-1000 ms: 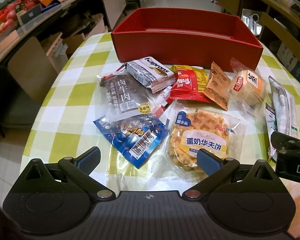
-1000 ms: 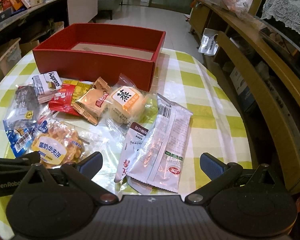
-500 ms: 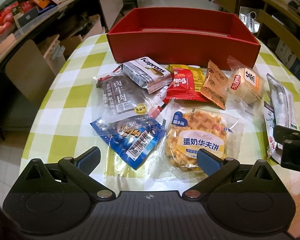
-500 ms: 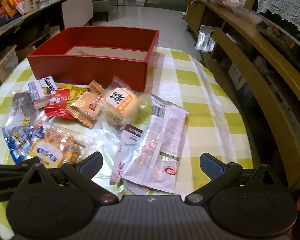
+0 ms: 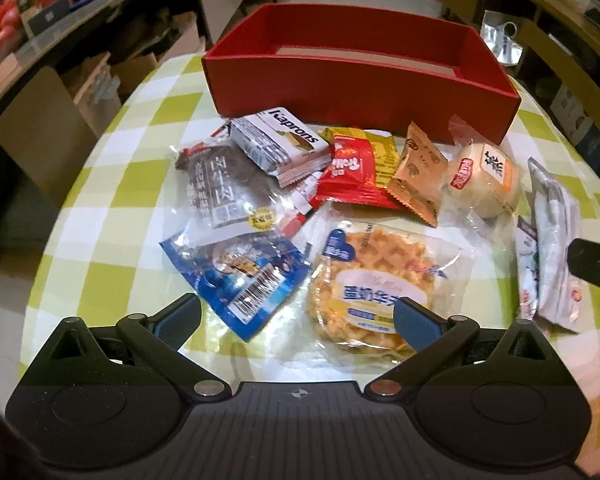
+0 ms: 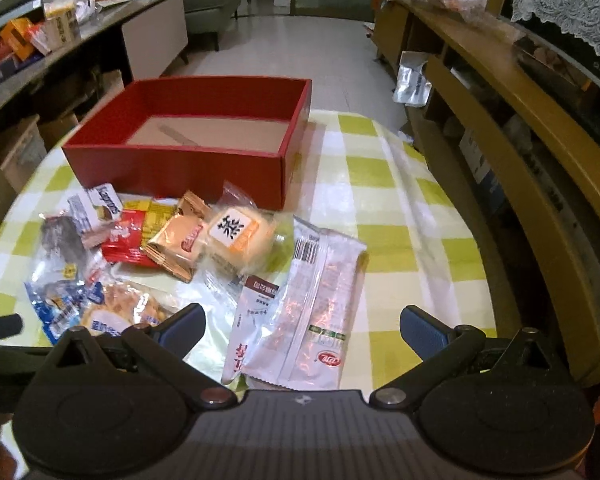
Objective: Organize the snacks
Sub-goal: 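Move both tools toward the snack pile on the table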
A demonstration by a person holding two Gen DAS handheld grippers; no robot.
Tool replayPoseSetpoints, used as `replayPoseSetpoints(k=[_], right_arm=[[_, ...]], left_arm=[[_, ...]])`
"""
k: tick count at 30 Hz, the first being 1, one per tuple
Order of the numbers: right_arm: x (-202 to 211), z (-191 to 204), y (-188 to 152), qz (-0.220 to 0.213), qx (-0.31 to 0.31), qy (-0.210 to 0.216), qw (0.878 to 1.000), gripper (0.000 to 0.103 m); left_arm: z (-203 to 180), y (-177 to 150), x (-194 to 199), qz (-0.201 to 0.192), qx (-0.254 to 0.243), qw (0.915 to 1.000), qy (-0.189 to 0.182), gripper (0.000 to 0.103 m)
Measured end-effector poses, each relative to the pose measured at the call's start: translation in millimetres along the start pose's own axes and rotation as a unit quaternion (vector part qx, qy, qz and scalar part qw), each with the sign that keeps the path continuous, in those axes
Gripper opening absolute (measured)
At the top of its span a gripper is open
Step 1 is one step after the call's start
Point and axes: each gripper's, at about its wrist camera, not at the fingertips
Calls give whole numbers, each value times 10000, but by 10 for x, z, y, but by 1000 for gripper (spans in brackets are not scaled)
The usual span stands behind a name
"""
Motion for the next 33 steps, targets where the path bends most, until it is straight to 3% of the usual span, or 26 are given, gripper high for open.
replayPoseSetpoints(k=[5, 8, 12, 26, 33], right_arm=[[-8, -121, 50, 44, -79, -21, 10000, 103], [-137, -172, 71, 241, -153, -39, 9996, 103], [-230, -196, 100, 374, -227, 8, 9990, 103], [-269, -353, 113, 471, -495, 136, 9976, 103], [-325, -310, 90, 571, -350, 135, 9977, 103]], left_arm=[[-136, 81, -75, 300, 118, 9994, -110, 103], [-171, 166, -147, 259, 158, 9995, -62, 103], [-165, 260, -285, 481, 451, 9973, -325, 103], [-343, 255, -448, 546, 4, 9981, -301, 103], [-376, 156, -445, 386, -125, 9985, -375, 103]])
Point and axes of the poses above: each gripper's, at about its wrist camera, not at the fingertips, and x roughly against the way its jaws point, z to its left, y to its top, and after that the axes turned 5 degrees about x, right-handed
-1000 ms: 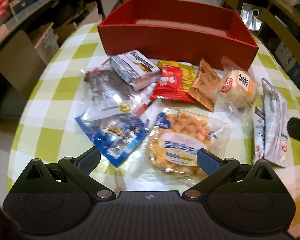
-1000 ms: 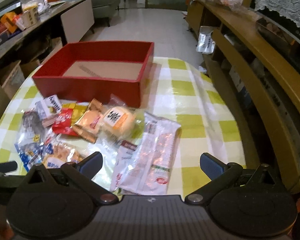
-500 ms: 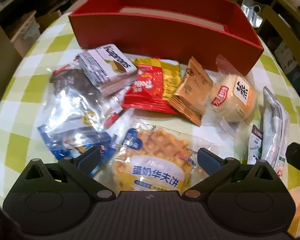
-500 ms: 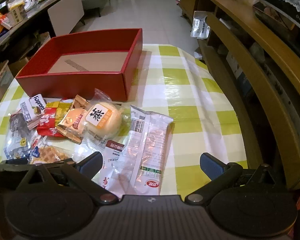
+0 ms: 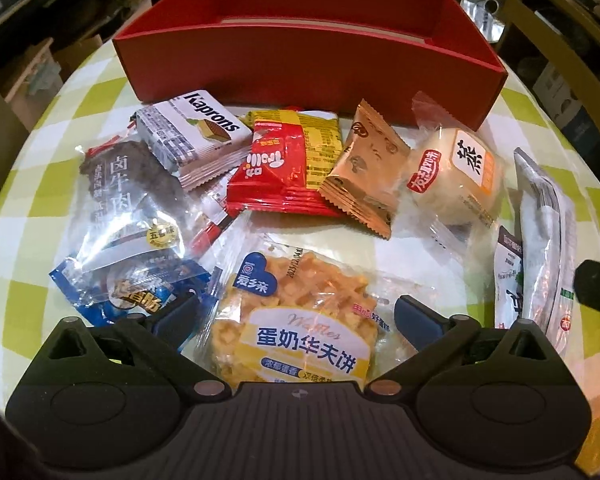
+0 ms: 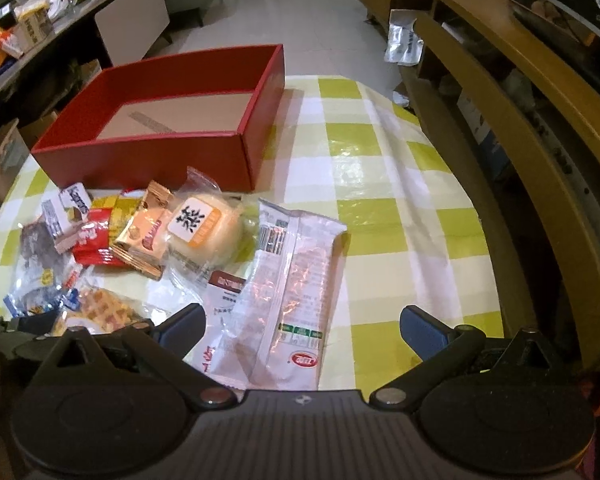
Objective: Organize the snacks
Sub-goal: 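Move both tools toward the snack pile on the table, then grasp the white-green bar pack with the right tool while the left tool grasps the waffle pack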
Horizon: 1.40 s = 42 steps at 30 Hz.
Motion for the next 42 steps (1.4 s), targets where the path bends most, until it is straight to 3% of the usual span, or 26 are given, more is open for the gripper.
replayPoseSetpoints(k=[6, 14, 19, 22, 31, 34, 36, 37, 39, 42], right_arm=[[99, -202, 69, -200, -340, 7, 9992, 103], [-92, -140, 69, 107, -202, -50, 9997, 103], [-287, -105, 77, 345, -225, -93, 9991, 103], [-437, -39, 74, 522, -218, -39, 9984, 103], [-693, 104, 53, 667, -84, -218, 9975, 103], [-684, 87, 62, 672, -31, -154, 9976, 103], [-595, 94, 60, 510, 101, -106, 9986, 80], [-545, 91, 70, 450, 152, -14, 9989, 60], [-500, 32, 58, 510, 51, 219, 9984, 58], [-459, -4, 20, 512, 61, 246, 9984, 56]], left_arm=[[14, -41, -43, 247, 6, 9996, -169, 103], [-14, -43, -63, 292, -66, 9994, -152, 103], [97, -11, 10, 384, 121, 9987, -315, 91], [165, 3, 27, 410, 193, 9981, -406, 89], [84, -47, -43, 406, -50, 9988, -256, 103], [20, -72, -69, 321, -183, 9991, -185, 103], [28, -64, -79, 346, -161, 9990, -221, 103], [29, -57, -84, 363, -164, 9989, -229, 103], [35, -38, -73, 381, -173, 9987, -285, 99], [61, -27, -9, 431, -97, 9983, -373, 92]])
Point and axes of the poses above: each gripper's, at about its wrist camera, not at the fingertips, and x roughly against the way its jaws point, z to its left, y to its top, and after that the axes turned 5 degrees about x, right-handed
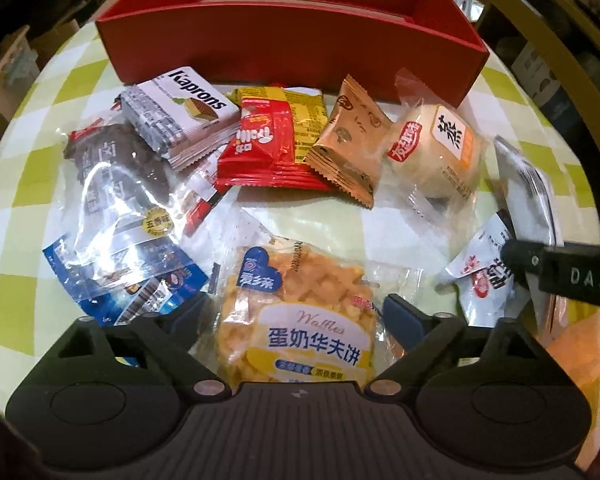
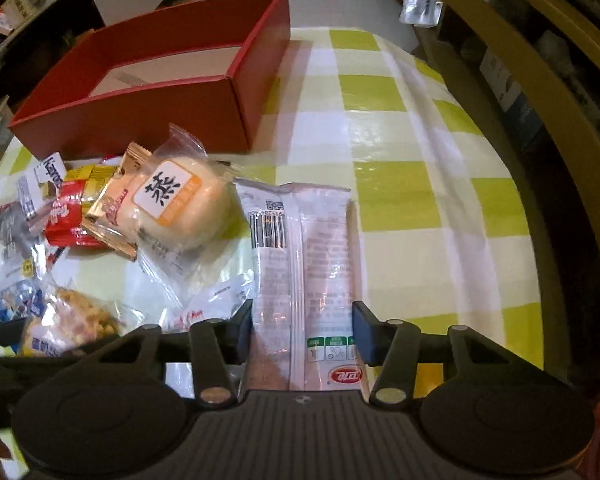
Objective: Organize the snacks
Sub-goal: 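Grasp the white-green bar pack with the right tool while the left tool grasps the waffle pack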
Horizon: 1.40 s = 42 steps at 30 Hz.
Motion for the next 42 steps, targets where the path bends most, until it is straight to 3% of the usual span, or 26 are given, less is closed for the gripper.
replayPoseSetpoints(k=[4, 7, 9, 14, 20, 26, 34, 42], right_arm=[[108, -10, -70, 44, 83, 20, 10000, 53], [216, -49, -119, 47, 92, -39, 9999, 53], [313, -76, -140, -14, 52, 50, 10000, 53], [487, -65, -145, -153, 58, 249, 9996, 53], [511, -29, -100, -256, 39, 556, 9981, 53], [571, 50, -84, -404, 259, 754, 9960, 53], [767, 26, -135, -675, 279, 942, 9929, 53], [867, 117, -85, -823, 311, 1052, 9906, 53]], left_arm=[[79, 27, 74, 49, 130, 9998, -141, 85], [103, 6, 108, 60, 100, 9999, -79, 85], [108, -11, 120, 70, 111, 9999, -61, 86], [50, -49, 0, 156, 58, 9998, 91, 103], [-94, -67, -61, 39, -127, 9996, 243, 103], [-38, -150, 127, 5, -26, 9999, 154, 83], [180, -320, 340, 101, 291, 9992, 253, 79], [165, -297, 692, -154, 421, 9985, 317, 76]])
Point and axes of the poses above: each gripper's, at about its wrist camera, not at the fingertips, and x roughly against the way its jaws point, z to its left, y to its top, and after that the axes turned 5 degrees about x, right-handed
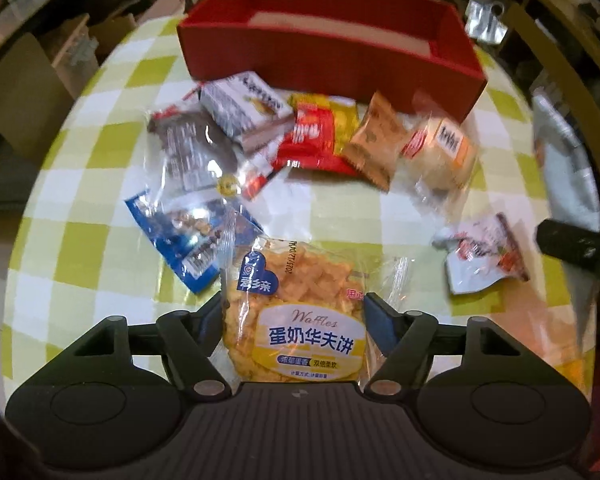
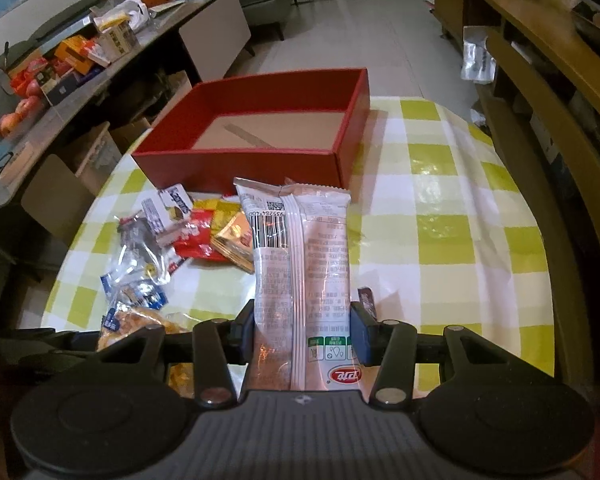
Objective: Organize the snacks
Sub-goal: 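Grasp the white-green bar pack with the right tool while the left tool grasps the waffle pack, then lift both held packs and carry them over the red box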
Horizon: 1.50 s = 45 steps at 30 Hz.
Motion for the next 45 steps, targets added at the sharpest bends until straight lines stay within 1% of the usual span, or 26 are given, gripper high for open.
replayPoseSetpoints(k=[4, 7, 9, 13, 15, 18, 20, 22, 24, 27, 28, 29, 30, 31, 33, 34, 35, 37, 40, 42, 43, 44, 45], right_arm=[[-41, 32, 72, -21, 9, -29, 10000, 53], [-119, 21, 136, 27, -23, -100, 9999, 53], [-151, 5, 190, 18, -83, -104, 9999, 53], [-192, 7, 299, -44, -140, -92, 9998, 53], [-240, 15, 337, -13, -147, -104, 9998, 53], [-316, 33, 367, 63, -99, -112, 9999, 53], [-351, 54, 381, 98, -58, -121, 9999, 53], [-366, 76, 393, 112, -34, -97, 9999, 53], [-376, 92, 388, 132, 5, -70, 9999, 53], [-389, 93, 361, 192, 42, -92, 9998, 53], [-386, 88, 356, 195, 31, -99, 9998, 53], [-377, 79, 353, 187, 13, -96, 9998, 53], [-365, 66, 353, 173, -11, -89, 9998, 53], [-354, 54, 352, 162, -32, -84, 9998, 53], [-336, 16, 350, 149, -82, -82, 9998, 53], [-332, -3, 347, 151, -102, -82, 9998, 53], [-330, -22, 343, 160, -120, -85, 9998, 53], [-332, -44, 335, 182, -130, -82, 9997, 53], [-328, -56, 318, 204, -109, -66, 9997, 53], [-330, -70, 314, 217, -98, -55, 9997, 53], [-329, -78, 314, 216, -103, -54, 9997, 53], [-324, -84, 319, 207, -116, -46, 9997, 53], [-318, -83, 324, 192, -121, -32, 9997, 53]], left_arm=[[-36, 160, 127, -275, -39, 9995, -123, 75], [9, 292, 176, -386, 130, 9985, -378, 74], [2, 363, 180, -470, 157, 9978, -445, 71], [5, 519, 174, -518, 240, 9960, -681, 67], [1, 587, 149, -535, 255, 9956, -729, 65], [-3, 612, 28, -443, 230, 9962, -709, 61], [7, 597, -81, -272, 230, 9967, -725, 57], [21, 583, -166, -115, 263, 9969, -734, 55], [0, 549, -213, -96, 161, 9979, -613, 55], [-56, 498, -237, -140, -76, 9984, -542, 59], [-70, 491, -264, -83, -90, 9984, -554, 65], [-81, 484, -298, -39, -49, 9985, -550, 75], [-102, 470, -333, -23, -18, 9986, -528, 80], [-141, 459, -370, -20, -46, 9989, -460, 89], [-243, 430, -423, -45, -188, 9993, -314, 90], [-294, 419, -443, -17, -267, 9992, -306, 91], [-350, 401, -467, 16, -335, 9990, -306, 97], [-455, 357, -519, 11, -476, 9987, -201, 103], [-587, 305, -627, -9, -679, 9975, 189, 103], [-612, 277, -654, -35, -732, 9968, 332, 99], [-614, 269, -637, -55, -755, 9965, 367, 95], [-605, 269, -608, -67, -751, 9965, 363, 87], [-592, 262, -569, -80, -732, 9967, 355, 84]])
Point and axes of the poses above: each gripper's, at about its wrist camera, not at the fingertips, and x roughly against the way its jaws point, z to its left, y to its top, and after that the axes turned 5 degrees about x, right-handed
